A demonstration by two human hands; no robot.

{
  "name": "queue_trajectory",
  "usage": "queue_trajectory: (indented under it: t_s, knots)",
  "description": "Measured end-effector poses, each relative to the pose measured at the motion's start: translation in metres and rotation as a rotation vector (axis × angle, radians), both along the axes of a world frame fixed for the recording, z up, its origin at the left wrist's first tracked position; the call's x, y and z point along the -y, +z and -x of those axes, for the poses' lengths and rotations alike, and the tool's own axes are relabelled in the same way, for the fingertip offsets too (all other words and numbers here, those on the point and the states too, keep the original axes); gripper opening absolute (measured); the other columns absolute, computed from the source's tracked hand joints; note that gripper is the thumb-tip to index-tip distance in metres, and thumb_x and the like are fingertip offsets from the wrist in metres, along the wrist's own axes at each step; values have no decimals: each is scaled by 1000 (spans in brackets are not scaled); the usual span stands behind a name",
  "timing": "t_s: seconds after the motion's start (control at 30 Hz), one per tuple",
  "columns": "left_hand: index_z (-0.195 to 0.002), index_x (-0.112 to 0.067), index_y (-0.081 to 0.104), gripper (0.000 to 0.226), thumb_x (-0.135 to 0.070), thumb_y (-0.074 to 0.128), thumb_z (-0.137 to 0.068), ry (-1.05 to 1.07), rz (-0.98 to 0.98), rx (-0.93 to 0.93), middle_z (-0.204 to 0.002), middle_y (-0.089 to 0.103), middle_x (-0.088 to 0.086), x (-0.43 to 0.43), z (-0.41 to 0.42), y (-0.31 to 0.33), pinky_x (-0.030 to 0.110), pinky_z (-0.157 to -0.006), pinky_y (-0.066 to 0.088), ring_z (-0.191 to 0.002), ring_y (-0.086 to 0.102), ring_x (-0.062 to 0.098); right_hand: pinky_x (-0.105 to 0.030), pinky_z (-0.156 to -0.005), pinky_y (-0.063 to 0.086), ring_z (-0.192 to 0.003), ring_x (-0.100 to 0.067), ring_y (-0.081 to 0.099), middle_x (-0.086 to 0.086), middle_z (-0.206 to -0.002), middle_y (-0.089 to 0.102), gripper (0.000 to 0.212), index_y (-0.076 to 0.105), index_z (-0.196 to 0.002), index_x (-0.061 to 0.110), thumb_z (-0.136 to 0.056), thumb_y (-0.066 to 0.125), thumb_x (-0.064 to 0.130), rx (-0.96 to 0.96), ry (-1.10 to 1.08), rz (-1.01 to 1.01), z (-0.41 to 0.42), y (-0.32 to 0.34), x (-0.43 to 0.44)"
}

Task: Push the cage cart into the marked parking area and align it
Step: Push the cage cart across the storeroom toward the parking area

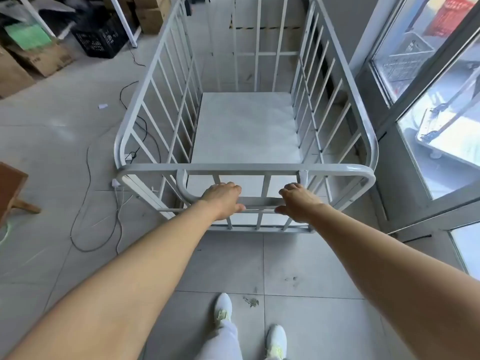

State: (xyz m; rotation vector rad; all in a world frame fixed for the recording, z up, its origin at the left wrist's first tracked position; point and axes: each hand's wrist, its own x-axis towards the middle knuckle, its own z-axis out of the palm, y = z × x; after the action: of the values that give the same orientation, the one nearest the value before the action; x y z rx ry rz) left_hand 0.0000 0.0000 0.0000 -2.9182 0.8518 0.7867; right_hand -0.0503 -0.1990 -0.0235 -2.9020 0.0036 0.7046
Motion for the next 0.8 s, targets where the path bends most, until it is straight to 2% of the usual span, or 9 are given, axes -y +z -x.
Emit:
queue_trajectory:
  t_s: [0.27,0.53,0.67,0.8]
  knots:
    - [-114,-9,60,42,-45,47,-97,22,-99,4,-122,60,9,14,-8,-23,38,-89,42,-117,56,31,-27,-111,25,-126,-24,45,-11,-116,64,36,65,-112,11,-94,52,39,98,96,-16,-7,-26,20]
    - [-92,-8,64,37,-44,56,-92,121,-50,-9,-111,68,10,31,-34,-20,32,-79,40,-109,59,32,-30,-116,16,-122,-25,48,-14,-112,64,33,63,-110,8,-96,50,35,132,147,-7,-35,-38,38]
    - [-91,-6,65,38,-43,57,-92,161,-2,25,-111,68,13,44,-55,-21,33,-79,41,-109,59,33,-32,-114,19,-118,-28,51,-16,-107,65,32,63,-107,6,-96,50,34,147,151,-25,-62,-37,52]
    - [-93,-7,68,34,-40,59,-92,192,34,34,-112,68,13,58,-85,-23,33,-81,43,-110,60,33,-32,-118,16,-120,-28,51,-15,-108,64,24,65,-106,10,-97,50,28,141,138,-14,-94,-33,65]
